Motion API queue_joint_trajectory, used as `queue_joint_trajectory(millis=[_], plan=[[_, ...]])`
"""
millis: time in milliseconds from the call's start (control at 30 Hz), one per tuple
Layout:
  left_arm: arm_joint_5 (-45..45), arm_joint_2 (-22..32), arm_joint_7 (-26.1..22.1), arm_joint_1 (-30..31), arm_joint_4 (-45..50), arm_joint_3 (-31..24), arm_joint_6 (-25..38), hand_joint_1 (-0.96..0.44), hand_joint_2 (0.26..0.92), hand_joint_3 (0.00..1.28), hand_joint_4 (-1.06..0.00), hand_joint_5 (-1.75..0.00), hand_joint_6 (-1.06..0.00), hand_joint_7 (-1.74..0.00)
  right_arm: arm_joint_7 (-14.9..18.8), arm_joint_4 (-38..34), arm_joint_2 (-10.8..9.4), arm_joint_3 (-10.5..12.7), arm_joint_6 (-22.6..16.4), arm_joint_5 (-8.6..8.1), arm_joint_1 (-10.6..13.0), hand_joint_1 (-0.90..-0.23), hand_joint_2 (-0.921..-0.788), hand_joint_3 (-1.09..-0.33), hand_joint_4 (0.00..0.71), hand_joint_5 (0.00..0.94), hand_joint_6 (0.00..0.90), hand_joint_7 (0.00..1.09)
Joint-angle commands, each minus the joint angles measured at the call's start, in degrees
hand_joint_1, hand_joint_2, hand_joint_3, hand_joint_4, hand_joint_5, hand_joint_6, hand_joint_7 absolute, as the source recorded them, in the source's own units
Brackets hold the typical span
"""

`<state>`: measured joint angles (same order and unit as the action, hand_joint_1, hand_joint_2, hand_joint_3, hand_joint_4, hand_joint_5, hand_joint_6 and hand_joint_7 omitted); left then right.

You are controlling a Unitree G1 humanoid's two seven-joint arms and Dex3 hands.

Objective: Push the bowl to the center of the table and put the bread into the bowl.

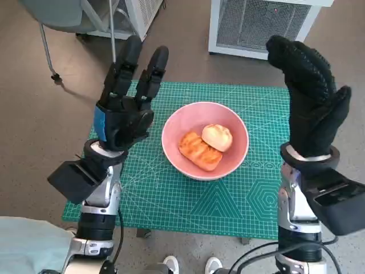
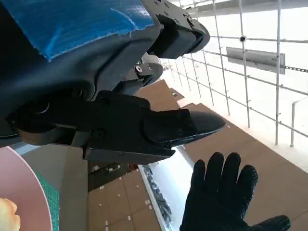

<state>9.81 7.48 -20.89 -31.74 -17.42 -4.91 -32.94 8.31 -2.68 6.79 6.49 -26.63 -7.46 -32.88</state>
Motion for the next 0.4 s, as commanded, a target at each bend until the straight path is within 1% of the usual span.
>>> queue_joint_trajectory(millis=[33,233,400], plan=[[1.22,-0.50,-0.83,-0.21,-1.08,0.35,-1.07,-0.14,0.921,0.13,-0.22,-0.01,-0.26,-0.03,0.14,-0.97,0.39,0.05,0.67,-0.03,0.30,-0.485,-0.921,-0.602,0.368,0.034,0.025,0.75],[2.65,-0.74,-2.08,-0.57,-1.32,0.37,-0.64,-0.12,0.921,0.12,-0.22,-0.01,-0.27,-0.02,0.14,-0.68,0.31,-0.14,0.95,0.00,0.41,-0.487,-0.921,-0.594,0.369,0.034,0.029,0.74],[3.11,-0.89,-2.35,-0.70,-1.20,0.36,0.19,-0.16,0.921,0.11,-0.23,-0.01,-0.27,-0.02,0.26,-1.11,0.49,-0.02,0.99,-0.06,0.33,-0.487,-0.921,-0.595,0.369,0.033,0.031,0.74]])
